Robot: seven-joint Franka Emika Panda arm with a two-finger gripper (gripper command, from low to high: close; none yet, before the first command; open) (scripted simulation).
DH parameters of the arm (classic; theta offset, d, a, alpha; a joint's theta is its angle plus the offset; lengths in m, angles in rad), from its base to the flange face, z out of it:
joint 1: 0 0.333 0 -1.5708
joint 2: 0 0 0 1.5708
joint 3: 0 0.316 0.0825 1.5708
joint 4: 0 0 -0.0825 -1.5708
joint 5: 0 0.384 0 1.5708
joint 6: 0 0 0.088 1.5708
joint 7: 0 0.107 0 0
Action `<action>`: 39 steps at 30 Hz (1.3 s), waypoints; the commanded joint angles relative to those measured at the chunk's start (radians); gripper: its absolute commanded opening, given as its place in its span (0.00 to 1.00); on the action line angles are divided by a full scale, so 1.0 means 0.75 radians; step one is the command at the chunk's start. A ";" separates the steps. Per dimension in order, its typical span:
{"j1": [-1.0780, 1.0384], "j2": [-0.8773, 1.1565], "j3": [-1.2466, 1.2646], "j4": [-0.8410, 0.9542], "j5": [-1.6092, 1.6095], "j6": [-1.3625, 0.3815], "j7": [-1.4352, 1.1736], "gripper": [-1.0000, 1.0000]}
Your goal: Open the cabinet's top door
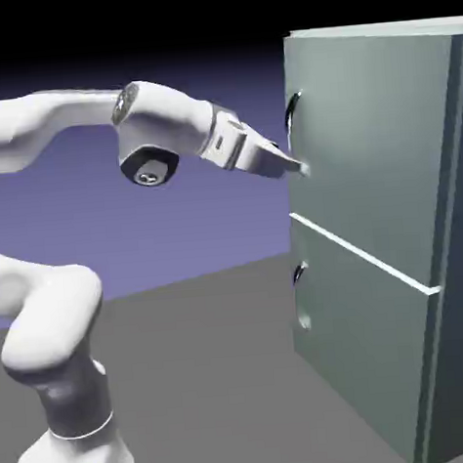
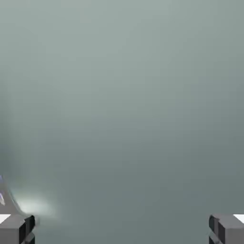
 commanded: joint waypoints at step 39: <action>-0.626 -0.580 0.537 0.015 1.537 -0.548 -0.919 0.00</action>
